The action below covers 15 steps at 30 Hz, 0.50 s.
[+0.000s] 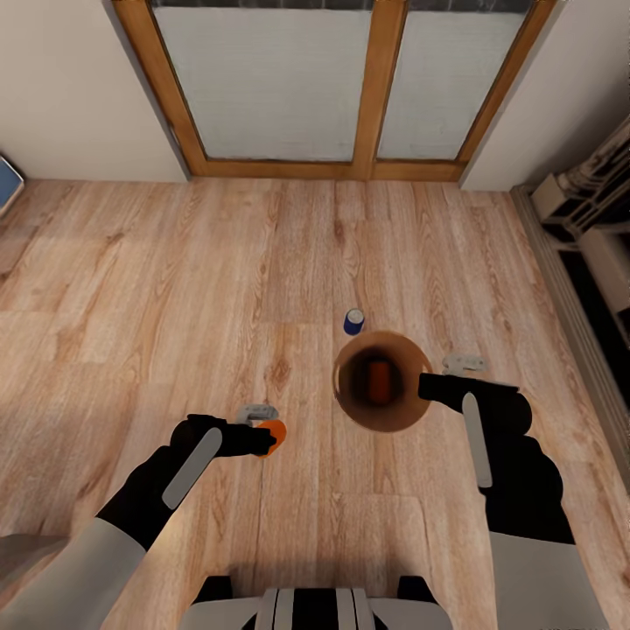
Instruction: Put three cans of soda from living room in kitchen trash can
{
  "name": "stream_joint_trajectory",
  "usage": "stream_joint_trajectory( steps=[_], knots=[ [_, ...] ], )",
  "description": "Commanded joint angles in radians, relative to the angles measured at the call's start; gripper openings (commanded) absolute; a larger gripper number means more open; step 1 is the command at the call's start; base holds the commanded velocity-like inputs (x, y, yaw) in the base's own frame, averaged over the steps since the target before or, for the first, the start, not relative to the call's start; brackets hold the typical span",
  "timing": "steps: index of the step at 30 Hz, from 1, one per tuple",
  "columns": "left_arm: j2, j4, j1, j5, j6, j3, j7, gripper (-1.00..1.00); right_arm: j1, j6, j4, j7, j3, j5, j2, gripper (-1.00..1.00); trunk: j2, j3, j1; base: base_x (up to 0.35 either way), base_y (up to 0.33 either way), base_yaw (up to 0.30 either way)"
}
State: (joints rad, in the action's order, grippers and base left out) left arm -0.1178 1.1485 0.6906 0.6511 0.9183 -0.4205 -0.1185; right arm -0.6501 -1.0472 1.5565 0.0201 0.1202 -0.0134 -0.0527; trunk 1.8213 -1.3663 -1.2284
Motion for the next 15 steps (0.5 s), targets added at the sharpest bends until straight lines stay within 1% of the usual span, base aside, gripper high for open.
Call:
stream_joint_trajectory(
  steps=[1, 6, 10, 12, 15],
  knots=[
    [0.000, 0.000, 0.000, -0.001, 0.000, -0.001, 0.000, -1.00, 0.000, 0.000, -0.008, 0.004, 0.000, 0.028, 0.000, -1.00, -0.007, 0.003, 0.004, 0.000, 0.000, 0.000],
    [-0.001, 0.006, 0.000, 0.004, 0.021, -0.003, 0.005, -1.00, 0.000, 0.000, -0.023, 0.003, 0.001, 0.028, -0.002, -1.00, -0.042, 0.019, 0.023, 0.000, 0.000, 0.000],
    [-0.002, 0.034, 0.000, 0.006, 0.038, -0.003, 0.007, -1.00, 0.000, 0.000, -0.035, -0.001, 0.002, 0.027, -0.002, -1.00, -0.070, 0.032, 0.039, 0.000, 0.000, 0.000],
    [-0.002, 0.043, 0.000, 0.008, 0.045, -0.003, 0.008, -1.00, 0.000, 0.000, -0.046, -0.018, 0.002, 0.028, -0.003, -1.00, -0.084, 0.038, 0.046, 0.000, 0.000, 0.000],
    [-0.003, 0.056, 0.000, 0.010, 0.057, -0.003, 0.009, -1.00, 0.000, 0.007, -0.056, -0.060, 0.000, 0.029, -0.004, -1.00, -0.105, 0.047, 0.058, 0.000, 0.000, 0.000]
  ],
)
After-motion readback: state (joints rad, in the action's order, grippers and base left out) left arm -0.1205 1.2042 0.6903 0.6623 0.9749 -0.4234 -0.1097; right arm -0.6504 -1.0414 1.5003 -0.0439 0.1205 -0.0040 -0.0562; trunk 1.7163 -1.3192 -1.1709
